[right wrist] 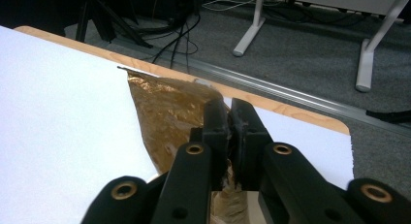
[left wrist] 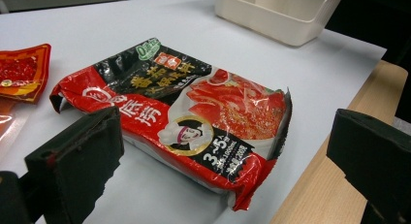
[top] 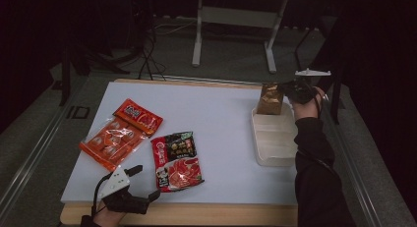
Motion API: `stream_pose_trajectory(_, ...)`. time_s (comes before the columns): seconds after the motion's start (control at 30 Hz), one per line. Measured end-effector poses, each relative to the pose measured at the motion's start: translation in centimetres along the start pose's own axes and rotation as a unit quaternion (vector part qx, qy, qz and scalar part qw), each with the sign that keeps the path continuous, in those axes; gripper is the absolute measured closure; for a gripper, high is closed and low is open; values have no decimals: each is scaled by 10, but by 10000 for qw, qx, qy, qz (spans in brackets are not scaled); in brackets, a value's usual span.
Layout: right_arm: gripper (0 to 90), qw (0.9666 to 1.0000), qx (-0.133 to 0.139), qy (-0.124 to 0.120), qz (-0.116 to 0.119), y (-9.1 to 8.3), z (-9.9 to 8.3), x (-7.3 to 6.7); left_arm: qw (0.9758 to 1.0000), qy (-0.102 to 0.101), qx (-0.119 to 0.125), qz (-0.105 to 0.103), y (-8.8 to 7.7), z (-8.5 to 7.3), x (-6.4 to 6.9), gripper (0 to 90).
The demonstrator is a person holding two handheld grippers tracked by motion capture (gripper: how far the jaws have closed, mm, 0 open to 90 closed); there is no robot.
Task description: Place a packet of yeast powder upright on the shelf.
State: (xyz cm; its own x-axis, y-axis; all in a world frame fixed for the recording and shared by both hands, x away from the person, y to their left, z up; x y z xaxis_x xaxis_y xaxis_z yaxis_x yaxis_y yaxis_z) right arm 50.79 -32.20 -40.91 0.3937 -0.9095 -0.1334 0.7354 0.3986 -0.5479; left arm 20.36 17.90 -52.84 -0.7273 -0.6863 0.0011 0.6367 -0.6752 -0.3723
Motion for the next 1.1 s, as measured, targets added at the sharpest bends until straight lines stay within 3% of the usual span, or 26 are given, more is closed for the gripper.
stream_pose_trajectory(0.07,798,9999,-20,34,-100,-1,0,0,10000,-2,-3,10,0,0,0,1)
stream_pose_trajectory(0.1,709,9997,16,115,-202,-5,0,0,10000,-10,3,10,0,0,0,1)
stream_pose_trajectory(0.17,674,9993,82,118,-343,-12,1,-2,10000,-12,41,-18,0,0,1,1)
stream_pose_trajectory(0.27,554,9991,243,194,-275,-24,2,-7,9999,3,115,-41,0,1,2,1)
stream_pose_trajectory(0.37,471,9989,416,179,-100,-38,2,-15,9999,48,143,-37,1,2,2,1)
stream_pose_trajectory(0.47,425,9989,453,104,2,-46,1,-24,9998,-34,178,-51,0,2,1,1)
stream_pose_trajectory(0.5,355,9981,599,40,137,-55,-2,-33,9995,-176,180,-174,-2,4,1,1)
stream_pose_trajectory(0.57,294,9974,641,-5,321,-64,-6,-45,9994,-255,144,-188,-2,6,1,1)
stream_pose_trajectory(0.67,200,9949,790,-167,609,-77,-15,-62,9995,-242,56,-178,-2,8,1,1)
stream_pose_trajectory(0.77,143,9910,927,-145,953,-86,-27,-75,9999,-143,-51,-74,-1,13,1,1)
stream_pose_trajectory(0.97,142,9842,938,-175,1489,-97,-54,-100,9996,57,-265,30,0,17,-2,1)
stream_pose_trajectory(1.1,145,9764,963,-243,1920,-106,-70,-122,9997,-120,-198,-25,-2,19,-8,68)
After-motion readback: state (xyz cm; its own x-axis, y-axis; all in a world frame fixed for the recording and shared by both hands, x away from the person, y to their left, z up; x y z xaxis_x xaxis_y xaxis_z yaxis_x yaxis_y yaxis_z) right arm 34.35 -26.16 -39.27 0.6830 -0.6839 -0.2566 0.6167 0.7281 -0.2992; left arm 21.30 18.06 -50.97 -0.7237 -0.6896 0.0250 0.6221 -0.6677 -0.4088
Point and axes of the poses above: each handheld gripper's, and its own axes: y roughly forward along the jaws, z roughly out of its top, x roughly to its right, the point moved 2 cm from there along y, roughly forward along the jaws, and after that the axes turned 7 degrees about y, right-handed, at the moved point
